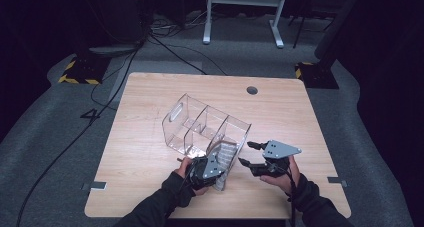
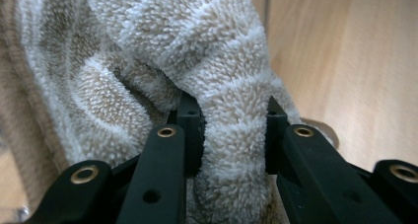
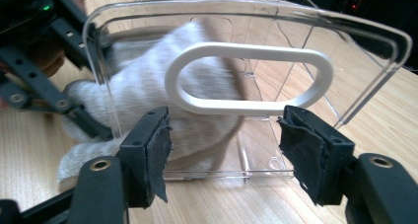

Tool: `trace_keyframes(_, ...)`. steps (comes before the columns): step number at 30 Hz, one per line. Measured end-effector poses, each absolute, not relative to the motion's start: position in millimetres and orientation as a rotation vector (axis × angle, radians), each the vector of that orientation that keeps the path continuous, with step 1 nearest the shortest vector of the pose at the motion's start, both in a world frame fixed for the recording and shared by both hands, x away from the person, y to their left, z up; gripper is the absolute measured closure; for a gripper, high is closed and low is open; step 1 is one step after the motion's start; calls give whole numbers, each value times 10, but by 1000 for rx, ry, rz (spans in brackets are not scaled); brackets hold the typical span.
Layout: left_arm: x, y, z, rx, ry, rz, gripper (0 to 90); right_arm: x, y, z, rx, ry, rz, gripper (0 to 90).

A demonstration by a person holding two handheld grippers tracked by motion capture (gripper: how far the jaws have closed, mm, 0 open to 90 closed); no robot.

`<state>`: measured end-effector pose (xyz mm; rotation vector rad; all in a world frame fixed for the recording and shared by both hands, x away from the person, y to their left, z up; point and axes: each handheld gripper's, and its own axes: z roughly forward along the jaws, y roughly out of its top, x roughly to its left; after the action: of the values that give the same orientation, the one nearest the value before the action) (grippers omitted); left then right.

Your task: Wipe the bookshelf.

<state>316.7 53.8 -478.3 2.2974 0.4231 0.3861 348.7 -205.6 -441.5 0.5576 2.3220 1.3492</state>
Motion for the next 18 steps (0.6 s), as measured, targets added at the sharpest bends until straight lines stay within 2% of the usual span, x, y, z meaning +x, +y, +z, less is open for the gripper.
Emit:
trace_keyframes(7, 3179, 558, -4523, 2230, 398, 438, 725, 3496, -2059, -4410, 564, 2318, 1349, 363)
trace_keyframes(14, 3385, 420, -4108, 2121, 358, 546, 724, 3498, -2054, -4415, 562, 2321, 1352, 363)
trace_keyframes(18, 3566, 333, -4021, 2086, 387, 563, 722, 3499, -2068, -4410, 565, 2317, 1355, 363)
